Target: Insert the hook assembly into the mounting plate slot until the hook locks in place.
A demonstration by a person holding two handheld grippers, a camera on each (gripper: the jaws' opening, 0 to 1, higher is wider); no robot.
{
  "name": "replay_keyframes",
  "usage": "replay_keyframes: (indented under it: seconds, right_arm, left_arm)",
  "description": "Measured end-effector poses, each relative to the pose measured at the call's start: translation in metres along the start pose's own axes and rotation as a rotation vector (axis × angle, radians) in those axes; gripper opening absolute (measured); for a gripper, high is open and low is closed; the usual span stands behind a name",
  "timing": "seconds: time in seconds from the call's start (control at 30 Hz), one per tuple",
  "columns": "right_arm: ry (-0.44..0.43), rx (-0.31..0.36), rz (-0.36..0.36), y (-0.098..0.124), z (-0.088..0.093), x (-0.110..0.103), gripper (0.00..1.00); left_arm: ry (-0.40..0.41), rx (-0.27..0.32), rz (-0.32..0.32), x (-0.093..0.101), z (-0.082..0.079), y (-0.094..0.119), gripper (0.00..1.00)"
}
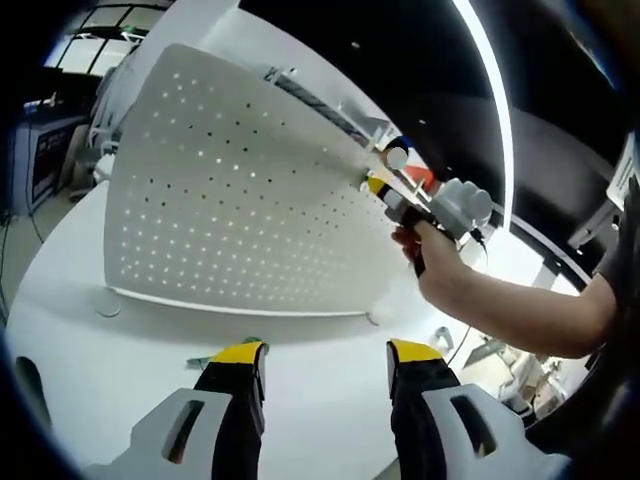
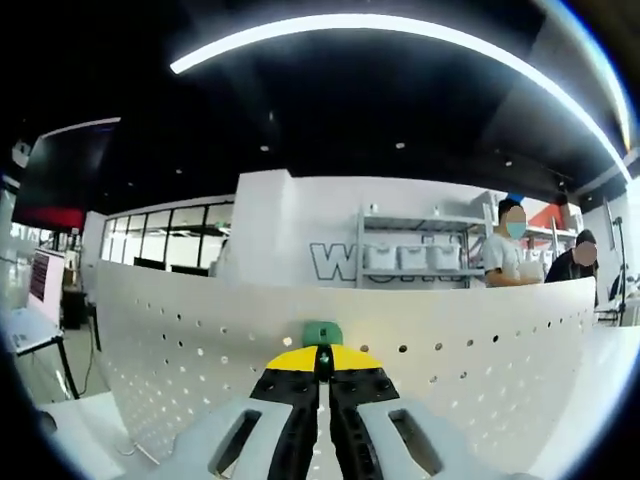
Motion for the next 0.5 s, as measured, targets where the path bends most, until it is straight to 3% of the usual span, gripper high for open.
replay_keyframes:
  seconds: [0.5]
  right_arm:
    - [0.005,-0.006,0.008,-0.0022,0.0049,0.0017,0.00]
  left_arm:
    - [-0.005,0.005,-0.004,0.0002,-0.0007,0.0022,0.51]
Point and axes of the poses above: the point that each gripper's makers call its tool centre point, and the gripper's own axes: y roughly backward along the fingers, x roughly to its right, z roughly out of its underside, the point moved 9 cm from there along y, roughly backward along the fingers, and after that the axes turned 6 degrees about y, right-handed, at the moved point
